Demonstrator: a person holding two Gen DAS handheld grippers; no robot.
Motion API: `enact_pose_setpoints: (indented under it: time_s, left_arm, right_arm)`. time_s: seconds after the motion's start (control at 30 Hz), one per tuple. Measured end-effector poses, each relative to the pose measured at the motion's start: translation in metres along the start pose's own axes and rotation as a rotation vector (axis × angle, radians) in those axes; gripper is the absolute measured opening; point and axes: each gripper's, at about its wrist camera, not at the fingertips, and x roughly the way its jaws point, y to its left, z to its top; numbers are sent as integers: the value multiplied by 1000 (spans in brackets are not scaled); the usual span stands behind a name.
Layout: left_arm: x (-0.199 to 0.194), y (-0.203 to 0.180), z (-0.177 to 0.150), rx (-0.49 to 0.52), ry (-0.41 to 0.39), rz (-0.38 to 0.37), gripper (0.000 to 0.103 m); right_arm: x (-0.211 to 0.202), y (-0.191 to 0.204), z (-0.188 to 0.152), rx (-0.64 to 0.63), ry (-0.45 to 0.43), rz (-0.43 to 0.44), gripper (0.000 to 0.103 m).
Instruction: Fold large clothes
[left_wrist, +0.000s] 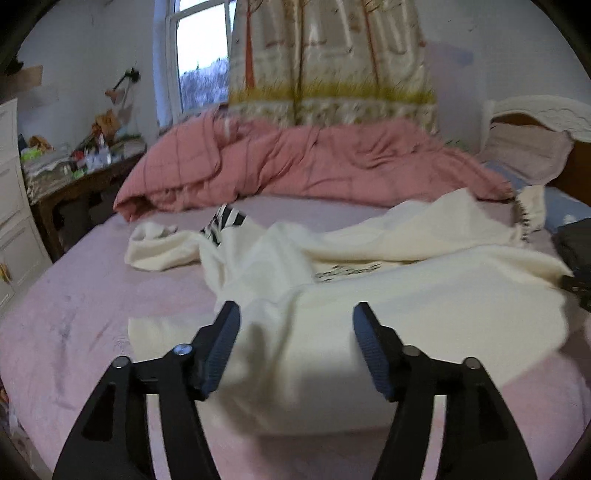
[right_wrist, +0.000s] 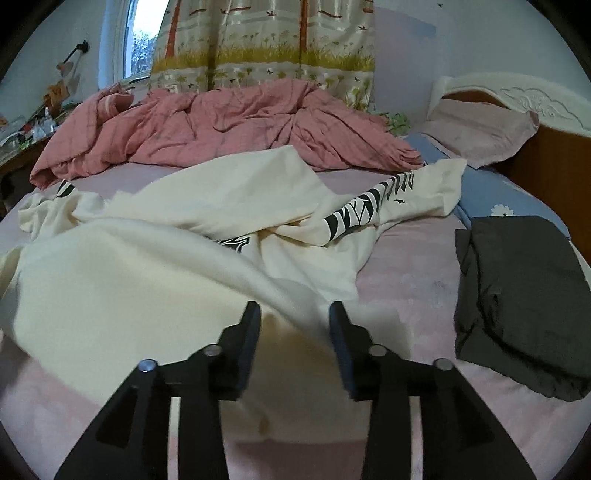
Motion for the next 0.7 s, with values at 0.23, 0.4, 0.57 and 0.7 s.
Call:
enact_pose_setpoints:
  time_s: [0.23, 0.4, 0.57, 0.7]
  left_arm:
    - [-43, -53, -10, 54, -33, -73, 73]
    - [-44, -85, -26, 91, -25, -105, 76]
    - [-22, -92, -44, 115, 42, -101, 77]
    - [-13, -72, -55, 37, 74, -77, 77]
  right_arm:
    - [-33, -9, -29, 42, -4, -13, 70]
    - [-38, -34, -50, 86, 46, -18, 70]
    - [-40, -59, -63, 207, 101, 35, 70]
    - [-33, -66, -70, 337, 154, 223, 70]
